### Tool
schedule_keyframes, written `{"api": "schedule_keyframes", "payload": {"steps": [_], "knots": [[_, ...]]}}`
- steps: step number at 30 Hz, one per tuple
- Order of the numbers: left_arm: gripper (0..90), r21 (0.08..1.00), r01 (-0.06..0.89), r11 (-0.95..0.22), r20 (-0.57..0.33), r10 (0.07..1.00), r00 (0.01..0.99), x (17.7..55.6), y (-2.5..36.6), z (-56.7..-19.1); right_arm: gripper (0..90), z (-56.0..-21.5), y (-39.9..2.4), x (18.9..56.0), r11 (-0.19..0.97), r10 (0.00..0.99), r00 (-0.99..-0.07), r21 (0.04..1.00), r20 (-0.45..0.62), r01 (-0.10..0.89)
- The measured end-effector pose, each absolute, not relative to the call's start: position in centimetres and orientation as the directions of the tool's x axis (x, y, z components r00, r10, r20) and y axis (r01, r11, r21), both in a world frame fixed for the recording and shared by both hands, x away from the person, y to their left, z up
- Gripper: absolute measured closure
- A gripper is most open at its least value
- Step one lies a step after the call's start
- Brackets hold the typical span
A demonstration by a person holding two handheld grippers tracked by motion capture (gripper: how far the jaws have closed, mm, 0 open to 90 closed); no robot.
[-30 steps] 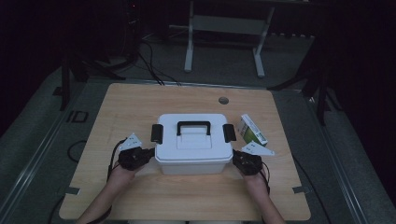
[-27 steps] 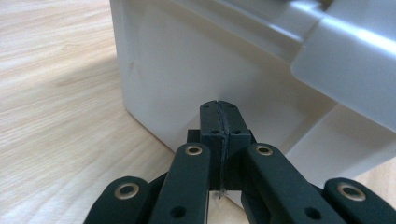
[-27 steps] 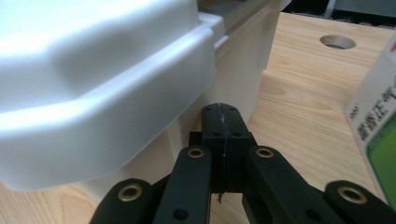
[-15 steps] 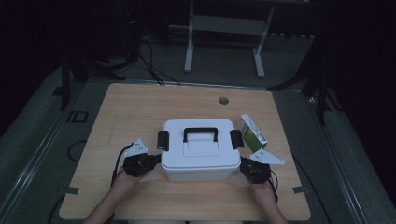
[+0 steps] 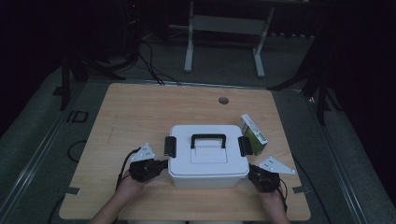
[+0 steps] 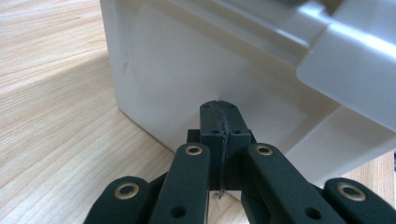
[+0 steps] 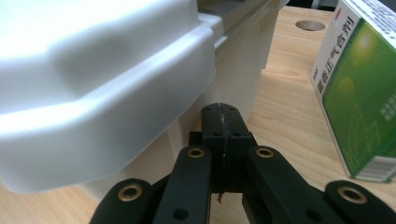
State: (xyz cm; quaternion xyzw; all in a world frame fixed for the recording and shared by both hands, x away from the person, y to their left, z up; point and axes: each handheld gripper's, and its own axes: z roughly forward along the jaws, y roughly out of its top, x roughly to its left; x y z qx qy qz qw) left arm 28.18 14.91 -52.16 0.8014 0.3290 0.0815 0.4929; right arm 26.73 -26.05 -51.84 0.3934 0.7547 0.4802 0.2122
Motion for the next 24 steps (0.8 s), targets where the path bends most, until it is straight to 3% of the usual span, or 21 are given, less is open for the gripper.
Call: {"api": "schedule_keyframes", "payload": {"steps": [24], "knots": [[90.0,0.836,0.452,-0.311,-0.219,0.567,0.794,27.1,14.8,-52.1,90.0,-51.9,-26.9,24.8,0.209,0.798,-0.597,0.893,0.081,0.400]]}}
